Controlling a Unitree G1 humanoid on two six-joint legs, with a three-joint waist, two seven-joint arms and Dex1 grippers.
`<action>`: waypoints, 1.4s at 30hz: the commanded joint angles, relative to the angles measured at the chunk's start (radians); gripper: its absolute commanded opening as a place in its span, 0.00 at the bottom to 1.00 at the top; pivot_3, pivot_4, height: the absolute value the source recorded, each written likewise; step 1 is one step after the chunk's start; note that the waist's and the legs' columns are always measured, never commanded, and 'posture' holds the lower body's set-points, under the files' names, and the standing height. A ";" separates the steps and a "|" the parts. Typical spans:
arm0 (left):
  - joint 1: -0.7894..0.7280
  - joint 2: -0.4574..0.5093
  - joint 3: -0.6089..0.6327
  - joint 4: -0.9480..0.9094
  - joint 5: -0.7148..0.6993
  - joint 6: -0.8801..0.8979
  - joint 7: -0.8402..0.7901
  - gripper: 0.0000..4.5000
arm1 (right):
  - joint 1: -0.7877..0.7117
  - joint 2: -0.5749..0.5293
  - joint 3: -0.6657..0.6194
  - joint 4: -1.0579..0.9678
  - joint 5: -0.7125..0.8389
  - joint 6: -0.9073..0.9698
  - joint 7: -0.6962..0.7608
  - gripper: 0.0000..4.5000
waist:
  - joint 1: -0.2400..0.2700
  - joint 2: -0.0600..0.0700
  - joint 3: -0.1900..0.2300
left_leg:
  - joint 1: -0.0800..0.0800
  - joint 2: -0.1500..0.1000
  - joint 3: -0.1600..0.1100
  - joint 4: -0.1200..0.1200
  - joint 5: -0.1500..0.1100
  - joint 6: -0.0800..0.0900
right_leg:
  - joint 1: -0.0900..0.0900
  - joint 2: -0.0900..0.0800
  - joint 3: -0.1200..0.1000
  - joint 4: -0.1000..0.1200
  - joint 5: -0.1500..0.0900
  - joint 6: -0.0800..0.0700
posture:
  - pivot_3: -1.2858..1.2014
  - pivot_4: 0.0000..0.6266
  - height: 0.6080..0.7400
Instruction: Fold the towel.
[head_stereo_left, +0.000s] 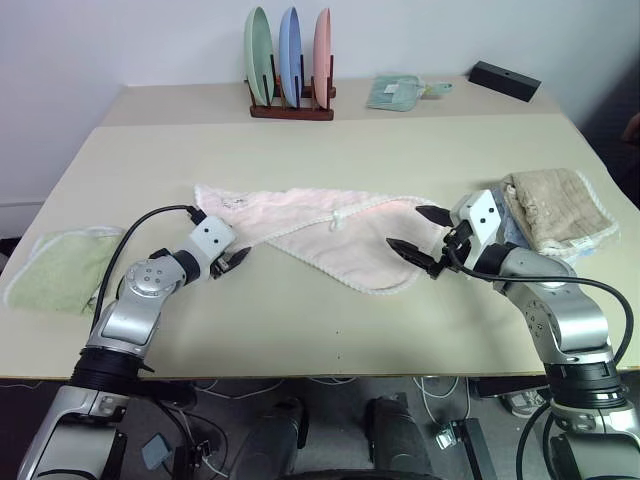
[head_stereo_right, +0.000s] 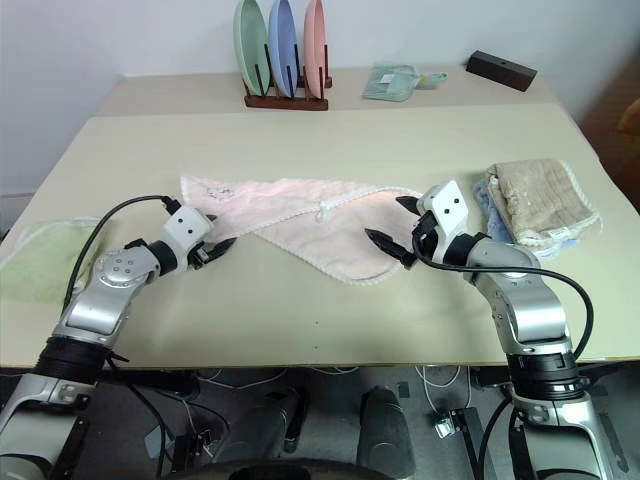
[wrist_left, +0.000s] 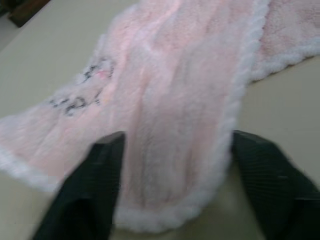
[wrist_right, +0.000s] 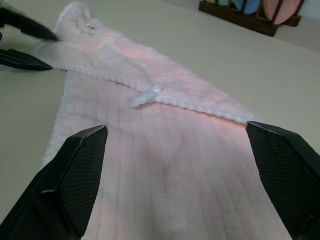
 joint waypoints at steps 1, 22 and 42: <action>0.009 0.021 0.008 0.029 0.039 -0.006 -0.003 0.22 | -0.009 0.000 -0.017 -0.040 0.007 -0.009 -0.009 1.00 | -0.002 0.000 0.000 | 0.000 0.000 0.000 0.000 0.000 0.000 | 0.000 0.000 0.000 0.000 0.000 0.000 | 0.52 0.24 1.00; 0.213 0.058 0.154 -0.213 0.045 0.077 0.052 0.00 | -0.536 -0.019 0.235 0.870 -0.433 -0.425 0.017 0.95 | -0.023 -0.001 0.001 | -0.001 0.001 0.001 -0.002 0.000 0.000 | -0.002 0.002 0.001 0.000 0.001 -0.001 | 0.52 0.24 1.00; -0.038 0.002 0.294 -0.090 -0.095 0.101 0.115 0.00 | -0.743 -0.065 0.188 0.965 -0.492 -0.581 -0.050 0.02 | -0.020 -0.002 0.002 | -0.002 0.003 0.000 -0.001 0.002 -0.004 | -0.003 0.006 0.001 0.000 0.003 -0.003 | 0.52 0.24 1.00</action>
